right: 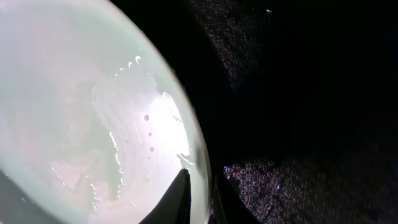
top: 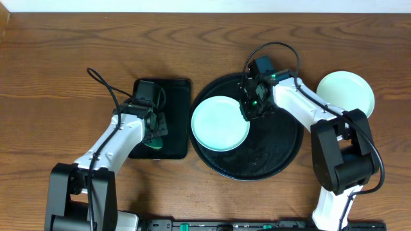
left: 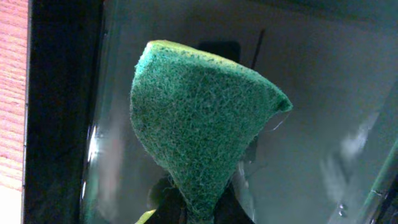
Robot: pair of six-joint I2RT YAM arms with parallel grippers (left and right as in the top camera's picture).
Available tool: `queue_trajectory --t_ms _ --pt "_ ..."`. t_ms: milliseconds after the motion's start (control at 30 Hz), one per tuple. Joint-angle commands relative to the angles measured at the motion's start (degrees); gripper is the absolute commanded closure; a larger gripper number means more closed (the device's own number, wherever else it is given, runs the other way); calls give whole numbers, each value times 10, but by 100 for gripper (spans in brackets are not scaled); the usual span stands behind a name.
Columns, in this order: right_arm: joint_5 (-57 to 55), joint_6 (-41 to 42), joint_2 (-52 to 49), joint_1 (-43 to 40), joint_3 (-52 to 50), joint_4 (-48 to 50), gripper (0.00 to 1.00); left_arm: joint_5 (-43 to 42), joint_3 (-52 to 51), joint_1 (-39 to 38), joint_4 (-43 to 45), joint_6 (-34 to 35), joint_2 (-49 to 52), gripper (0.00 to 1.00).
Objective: Clean dirty plates on tray and stack at the side
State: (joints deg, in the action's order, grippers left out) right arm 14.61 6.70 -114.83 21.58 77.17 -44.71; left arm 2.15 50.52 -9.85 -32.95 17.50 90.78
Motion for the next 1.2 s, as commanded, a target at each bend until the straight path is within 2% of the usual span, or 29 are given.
queue_trajectory --t_ms 0,500,533,567,733,833,933,1167 --pt "7 -10 -8 3 0 1 89 16 -4 3 1 -10 6 91" --pt "7 -10 -8 3 0 1 89 16 -31 3 23 -7 6 91" --pt "7 -10 -8 3 0 1 89 16 -31 3 25 -7 6 85" --pt "7 -10 -8 3 0 1 89 16 -31 3 26 -7 6 83" --pt "7 -10 -8 3 0 1 89 16 -31 3 33 -7 6 83" --pt "7 -10 -8 3 0 1 89 16 -31 3 33 -7 6 76" --pt "7 -10 -8 3 0 1 89 16 -30 3 33 -7 5 65" --pt "7 -10 -8 3 0 1 89 16 -7 3 18 -7 -1 62"
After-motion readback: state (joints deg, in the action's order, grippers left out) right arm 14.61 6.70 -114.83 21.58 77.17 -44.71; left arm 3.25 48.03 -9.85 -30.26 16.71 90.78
